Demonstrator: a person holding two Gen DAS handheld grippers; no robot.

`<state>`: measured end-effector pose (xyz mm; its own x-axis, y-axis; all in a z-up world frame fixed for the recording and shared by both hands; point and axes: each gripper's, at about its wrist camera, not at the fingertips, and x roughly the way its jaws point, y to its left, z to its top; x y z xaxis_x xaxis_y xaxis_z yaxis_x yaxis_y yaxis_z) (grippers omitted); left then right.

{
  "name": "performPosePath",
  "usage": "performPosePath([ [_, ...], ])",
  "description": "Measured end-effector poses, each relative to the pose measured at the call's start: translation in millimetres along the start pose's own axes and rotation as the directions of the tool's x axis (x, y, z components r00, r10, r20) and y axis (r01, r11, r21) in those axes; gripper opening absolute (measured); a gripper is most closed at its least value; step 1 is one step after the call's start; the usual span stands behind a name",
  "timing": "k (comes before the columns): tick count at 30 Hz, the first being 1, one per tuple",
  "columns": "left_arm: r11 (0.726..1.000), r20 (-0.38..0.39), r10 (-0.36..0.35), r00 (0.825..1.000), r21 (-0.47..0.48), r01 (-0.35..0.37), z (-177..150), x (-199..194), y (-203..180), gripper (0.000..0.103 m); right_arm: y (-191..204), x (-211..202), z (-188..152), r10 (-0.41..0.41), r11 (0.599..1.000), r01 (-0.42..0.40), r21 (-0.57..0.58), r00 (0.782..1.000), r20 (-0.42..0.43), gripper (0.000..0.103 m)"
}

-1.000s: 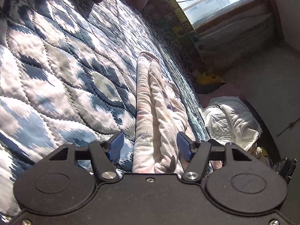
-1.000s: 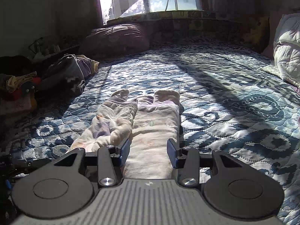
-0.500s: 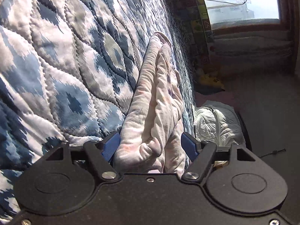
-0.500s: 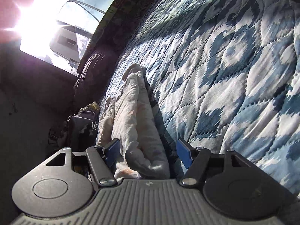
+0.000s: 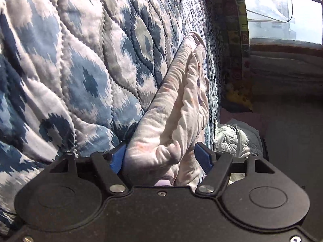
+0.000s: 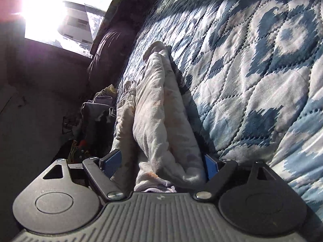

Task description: Fold clothes

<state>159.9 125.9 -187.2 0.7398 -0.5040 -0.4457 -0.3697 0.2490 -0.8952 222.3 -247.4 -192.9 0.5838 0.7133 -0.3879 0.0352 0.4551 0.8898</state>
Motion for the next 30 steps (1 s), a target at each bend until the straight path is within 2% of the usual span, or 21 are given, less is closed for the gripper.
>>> performPosePath([
  [1, 1.000, 0.003, 0.004, 1.000, -0.007, -0.004, -0.2, -1.7, 1.4, 0.069, -2.5, -0.6, -2.4, -0.001, 1.000, 0.001, 0.017, 1.000, 0.003, 0.073],
  [2, 1.000, 0.004, 0.008, 1.000, -0.016, -0.008, -0.7, -2.8, 3.9, 0.059, -5.0, -1.1, -5.0, -0.004, 0.999, 0.004, 0.032, 1.000, 0.005, 0.062],
  [3, 1.000, 0.005, 0.013, 1.000, -0.025, -0.013, -1.2, -3.9, 6.5, 0.055, -7.4, -0.6, -8.2, -0.016, 0.999, 0.016, 0.036, 1.000, 0.008, 0.056],
  [4, 0.999, 0.007, 0.017, 1.000, -0.033, -0.017, -1.7, -5.0, 8.8, 0.054, -10.3, 0.0, -11.5, -0.023, 0.999, 0.023, 0.043, 1.000, 0.015, 0.042],
  [6, 1.000, 0.014, 0.024, 1.000, -0.020, -0.024, -3.8, -7.9, 8.7, 0.051, -17.7, -2.1, -17.1, -0.010, 0.998, 0.007, 0.066, 0.999, 0.037, 0.035],
  [8, 0.999, 0.020, 0.032, 0.999, -0.007, -0.031, -5.9, -10.7, 8.6, 0.042, -19.6, -3.6, -18.9, -0.006, 0.996, 0.001, 0.084, 0.999, 0.052, 0.029],
  [11, 0.999, 0.031, 0.042, 0.999, 0.013, -0.043, -9.0, -15.0, 8.5, 0.030, -14.8, -8.0, -21.6, -0.010, 0.998, 0.006, 0.069, 0.998, 0.058, 0.027],
  [13, 0.999, 0.036, 0.042, 0.998, 0.017, -0.042, -13.0, -20.1, 9.9, 0.028, -8.9, -13.3, -24.6, -0.017, 0.999, 0.015, 0.040, 0.998, 0.055, 0.026],
  [17, 0.999, 0.026, 0.042, 0.999, -0.004, -0.042, -26.9, -38.3, 16.6, 0.026, -3.3, -36.3, -36.7, -0.033, 0.999, 0.033, -0.004, 0.999, 0.022, 0.026],
  [22, 0.998, -0.010, 0.058, 0.998, -0.037, -0.058, -41.8, -68.2, 36.7, 0.027, -4.2, -65.3, -61.6, -0.093, 0.993, 0.091, -0.077, 0.995, -0.021, 0.027],
  [24, 0.997, -0.029, 0.068, 0.997, -0.021, -0.068, -44.2, -71.3, 42.5, 0.034, -2.5, -68.4, -67.8, -0.121, 0.986, 0.117, -0.115, 0.992, -0.022, 0.032],
  [25, 0.998, -0.049, 0.059, 0.997, -0.006, -0.059, -42.3, -69.9, 43.2, 0.042, 1.4, -72.2, -69.5, -0.131, 0.982, 0.128, -0.139, 0.991, -0.013, 0.037],
  [27, 0.998, -0.055, 0.052, 0.997, 0.039, -0.050, -38.1, -77.7, 34.8, 0.051, 12.9, -84.8, -72.6, -0.141, 0.966, 0.140, -0.215, 0.990, 0.011, 0.039],
  [29, 0.992, -0.054, 0.047, 0.997, 0.119, -0.041, -34.8, -88.0, 23.2, 0.058, 24.6, -102.2, -76.3, -0.163, 0.928, 0.170, -0.333, 0.985, 0.049, 0.041],
  [30, 0.985, -0.056, 0.050, 0.997, 0.168, -0.040, -33.6, -93.2, 17.0, 0.059, 30.5, -110.1, -78.5, -0.171, 0.901, 0.184, -0.393, 0.983, 0.069, 0.041],
])
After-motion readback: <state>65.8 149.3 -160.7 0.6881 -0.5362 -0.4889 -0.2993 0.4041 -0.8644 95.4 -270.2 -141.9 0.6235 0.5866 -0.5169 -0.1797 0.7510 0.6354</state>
